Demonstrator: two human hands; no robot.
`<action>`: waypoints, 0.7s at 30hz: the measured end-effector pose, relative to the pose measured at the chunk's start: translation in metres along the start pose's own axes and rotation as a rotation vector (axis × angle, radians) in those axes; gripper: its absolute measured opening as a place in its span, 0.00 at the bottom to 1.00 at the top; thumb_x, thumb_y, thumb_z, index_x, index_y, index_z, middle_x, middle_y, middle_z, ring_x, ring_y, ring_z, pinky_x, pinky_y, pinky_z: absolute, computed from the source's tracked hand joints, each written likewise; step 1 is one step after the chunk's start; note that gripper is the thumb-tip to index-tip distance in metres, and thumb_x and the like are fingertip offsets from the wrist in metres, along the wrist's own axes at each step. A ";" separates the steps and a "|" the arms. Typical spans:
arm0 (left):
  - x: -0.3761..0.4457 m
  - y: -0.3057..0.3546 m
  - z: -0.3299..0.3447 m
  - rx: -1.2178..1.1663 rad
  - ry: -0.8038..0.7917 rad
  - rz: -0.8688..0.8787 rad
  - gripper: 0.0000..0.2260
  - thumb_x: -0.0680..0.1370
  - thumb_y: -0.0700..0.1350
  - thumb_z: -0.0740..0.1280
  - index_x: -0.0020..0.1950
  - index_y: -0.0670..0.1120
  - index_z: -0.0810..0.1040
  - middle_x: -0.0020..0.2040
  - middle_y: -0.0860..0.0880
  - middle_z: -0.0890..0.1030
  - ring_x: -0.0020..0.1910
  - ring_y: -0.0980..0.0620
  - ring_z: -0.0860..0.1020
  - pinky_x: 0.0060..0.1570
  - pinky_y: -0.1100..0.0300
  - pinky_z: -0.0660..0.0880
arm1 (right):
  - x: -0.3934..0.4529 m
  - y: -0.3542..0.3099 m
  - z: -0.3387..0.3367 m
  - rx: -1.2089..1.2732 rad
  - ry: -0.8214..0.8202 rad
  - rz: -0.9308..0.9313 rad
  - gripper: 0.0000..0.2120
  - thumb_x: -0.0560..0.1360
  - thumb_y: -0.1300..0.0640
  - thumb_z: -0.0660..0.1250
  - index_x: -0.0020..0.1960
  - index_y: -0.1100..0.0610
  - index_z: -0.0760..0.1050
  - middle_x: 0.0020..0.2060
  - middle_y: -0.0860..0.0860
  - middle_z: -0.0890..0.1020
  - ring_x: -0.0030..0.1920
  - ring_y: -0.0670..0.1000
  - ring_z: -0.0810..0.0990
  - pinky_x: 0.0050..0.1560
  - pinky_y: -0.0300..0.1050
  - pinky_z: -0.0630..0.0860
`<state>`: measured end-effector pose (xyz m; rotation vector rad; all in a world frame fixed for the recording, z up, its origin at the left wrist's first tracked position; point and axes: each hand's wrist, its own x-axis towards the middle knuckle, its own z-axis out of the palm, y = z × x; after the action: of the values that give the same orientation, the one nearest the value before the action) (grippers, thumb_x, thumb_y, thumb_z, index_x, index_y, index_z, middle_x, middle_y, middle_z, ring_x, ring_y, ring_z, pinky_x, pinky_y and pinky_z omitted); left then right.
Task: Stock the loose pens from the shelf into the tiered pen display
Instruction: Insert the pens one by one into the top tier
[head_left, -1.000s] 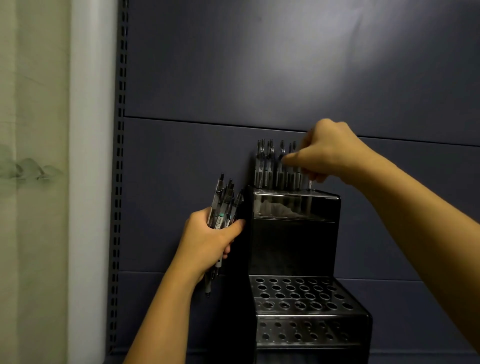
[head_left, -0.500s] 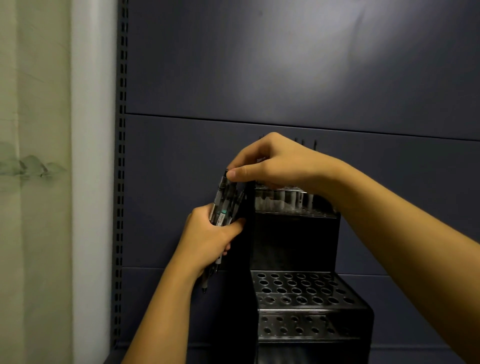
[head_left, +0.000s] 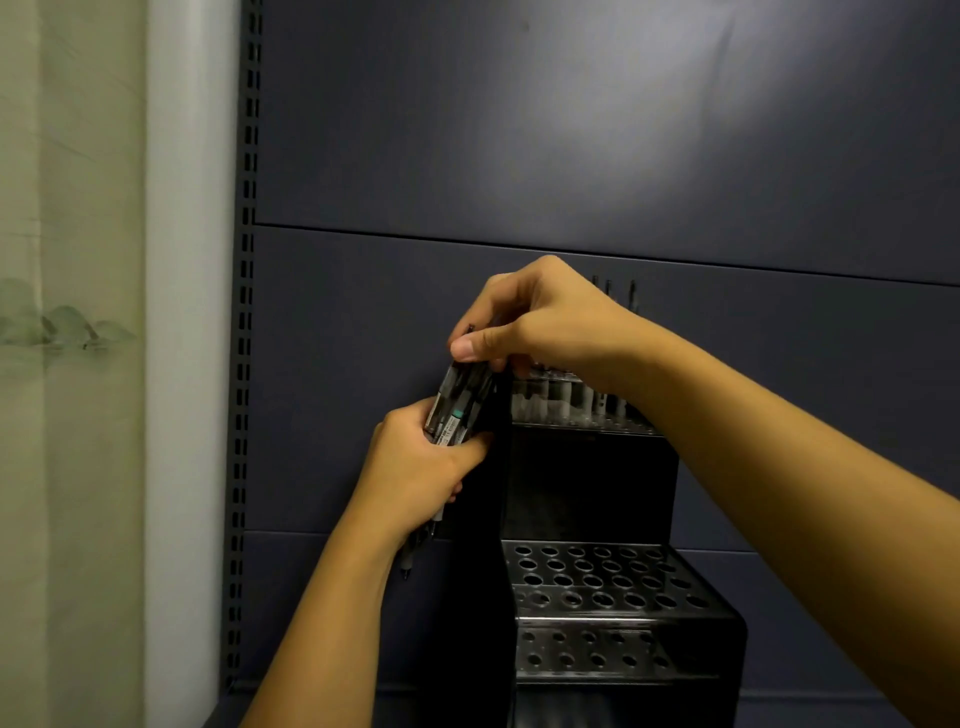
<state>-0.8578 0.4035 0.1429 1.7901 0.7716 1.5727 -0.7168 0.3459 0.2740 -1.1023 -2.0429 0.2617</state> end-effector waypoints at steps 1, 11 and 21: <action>0.000 -0.001 0.000 0.002 0.004 -0.003 0.09 0.74 0.43 0.75 0.40 0.41 0.77 0.30 0.47 0.77 0.27 0.50 0.74 0.29 0.55 0.75 | 0.000 0.000 -0.001 0.043 0.025 0.001 0.07 0.73 0.59 0.77 0.44 0.63 0.84 0.35 0.48 0.84 0.34 0.49 0.79 0.34 0.40 0.77; 0.002 -0.005 0.002 -0.089 0.023 -0.113 0.08 0.76 0.43 0.74 0.41 0.45 0.78 0.27 0.49 0.75 0.26 0.53 0.72 0.28 0.58 0.73 | -0.002 -0.019 -0.062 0.642 0.348 -0.029 0.07 0.80 0.60 0.69 0.48 0.64 0.76 0.41 0.61 0.86 0.36 0.55 0.86 0.47 0.56 0.85; 0.000 -0.005 0.003 -0.093 0.022 -0.111 0.09 0.77 0.42 0.74 0.40 0.45 0.77 0.27 0.48 0.74 0.26 0.53 0.72 0.27 0.58 0.72 | -0.014 0.000 -0.103 0.246 0.658 0.017 0.10 0.80 0.57 0.70 0.45 0.65 0.79 0.39 0.61 0.85 0.35 0.56 0.86 0.36 0.46 0.84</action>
<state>-0.8551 0.4067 0.1392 1.6382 0.7812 1.5331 -0.6380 0.3174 0.3357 -0.8990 -1.3774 0.1281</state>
